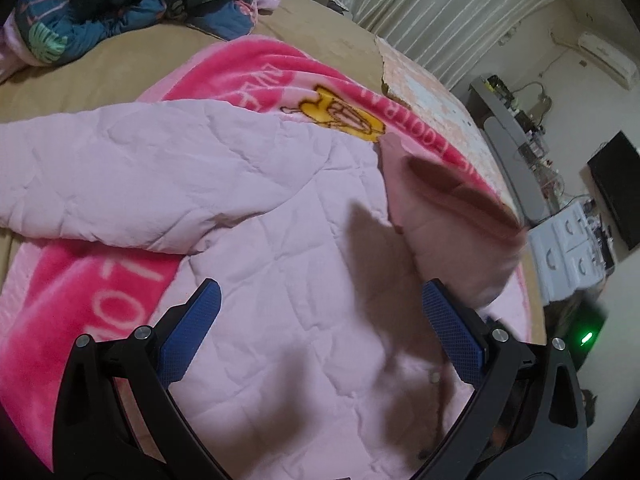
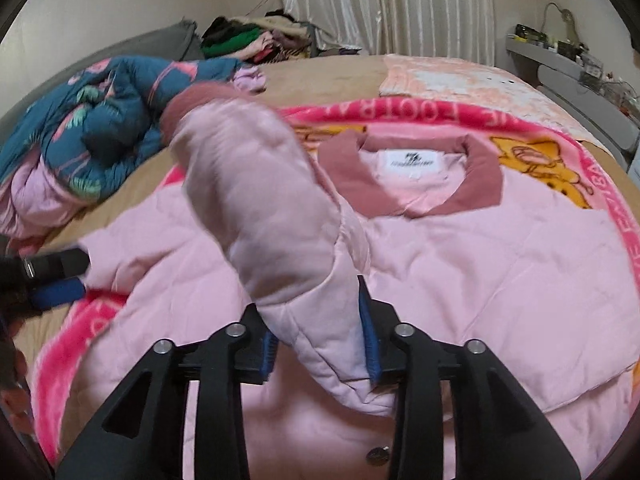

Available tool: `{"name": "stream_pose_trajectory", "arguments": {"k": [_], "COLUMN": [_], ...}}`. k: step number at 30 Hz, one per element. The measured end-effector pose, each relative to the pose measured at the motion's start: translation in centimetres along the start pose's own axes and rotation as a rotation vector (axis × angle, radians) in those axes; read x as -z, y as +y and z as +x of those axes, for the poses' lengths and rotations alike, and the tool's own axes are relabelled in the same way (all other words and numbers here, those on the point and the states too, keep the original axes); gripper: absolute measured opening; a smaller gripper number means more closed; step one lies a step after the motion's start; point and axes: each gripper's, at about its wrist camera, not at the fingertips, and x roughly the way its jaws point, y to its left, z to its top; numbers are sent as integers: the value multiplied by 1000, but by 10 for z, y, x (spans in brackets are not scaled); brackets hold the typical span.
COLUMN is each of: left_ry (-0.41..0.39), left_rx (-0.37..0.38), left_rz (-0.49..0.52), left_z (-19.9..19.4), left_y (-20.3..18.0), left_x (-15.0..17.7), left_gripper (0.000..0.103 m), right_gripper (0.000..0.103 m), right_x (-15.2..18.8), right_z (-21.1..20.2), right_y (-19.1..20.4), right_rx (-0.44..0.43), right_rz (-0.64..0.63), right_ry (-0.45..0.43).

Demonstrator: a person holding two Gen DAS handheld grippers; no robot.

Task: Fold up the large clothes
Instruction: 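Lay the held sleeve across the jacket front and open the right tool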

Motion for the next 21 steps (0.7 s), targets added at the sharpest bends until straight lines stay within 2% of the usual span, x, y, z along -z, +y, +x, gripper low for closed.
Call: {"name": "stream_pose_trajectory", "arguments": {"k": [4,8,10,14,21], "left_ry": [13,45,62,125,195], "left_rx": [26,39,25,41,75], "left_rz": [-21,-31,-37,-61,-69], "left_z": [2,10,16,36,68], "left_y": [-5,-12,-12,-15,-28], "left_x": [-1,-1,2,11,32], "left_gripper": [95,95,95,95,93], "right_gripper": [64,75,85,89,89], "right_x": [14,27,33,39,56], "right_z": [6,-5,-22,-54,-99], "right_y": [10,18,13,-13,-76], "right_rx": [-54,-76,-124,-121,10], "right_rz": [-19,-69,-48,4,127], "right_ry": [64,87,72,33,-31]}}
